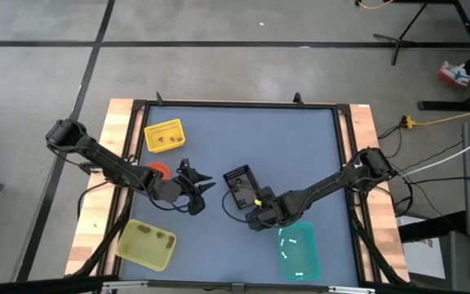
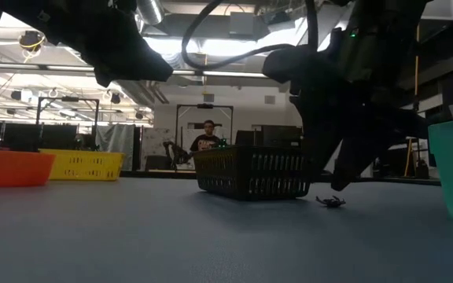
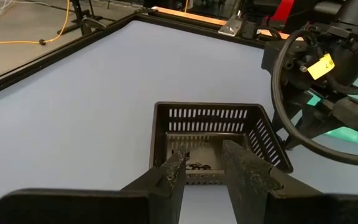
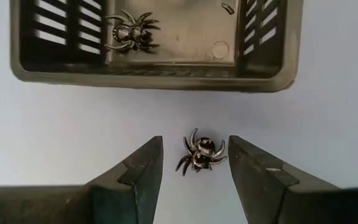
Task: Sort Halloween decoration
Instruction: Put the black spider toy into the black bin
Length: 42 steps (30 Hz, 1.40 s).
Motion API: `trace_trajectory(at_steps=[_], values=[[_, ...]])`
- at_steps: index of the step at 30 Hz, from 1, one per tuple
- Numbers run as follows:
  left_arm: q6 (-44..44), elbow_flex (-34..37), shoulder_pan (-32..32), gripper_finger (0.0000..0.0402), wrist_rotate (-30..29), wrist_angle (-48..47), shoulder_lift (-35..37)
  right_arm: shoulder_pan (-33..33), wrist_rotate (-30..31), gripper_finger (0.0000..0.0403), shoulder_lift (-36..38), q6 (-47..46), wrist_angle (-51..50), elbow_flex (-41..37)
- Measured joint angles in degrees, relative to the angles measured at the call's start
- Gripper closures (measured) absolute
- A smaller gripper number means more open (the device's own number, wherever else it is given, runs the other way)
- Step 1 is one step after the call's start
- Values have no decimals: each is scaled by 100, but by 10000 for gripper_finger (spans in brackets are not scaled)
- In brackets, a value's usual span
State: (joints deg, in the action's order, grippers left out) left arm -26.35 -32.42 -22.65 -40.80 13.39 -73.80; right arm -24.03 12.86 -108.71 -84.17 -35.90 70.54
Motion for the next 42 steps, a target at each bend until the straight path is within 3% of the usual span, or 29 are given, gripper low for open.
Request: trace_trajectory(at_steps=[24, 42], values=[[-2, 0, 0, 310, 0, -92, 0, -123, 50, 224, -354, -18, 156, 20], [-4, 0, 0, 310, -2, -92, 0, -118, 46, 224, -100, 198, 136, -9]])
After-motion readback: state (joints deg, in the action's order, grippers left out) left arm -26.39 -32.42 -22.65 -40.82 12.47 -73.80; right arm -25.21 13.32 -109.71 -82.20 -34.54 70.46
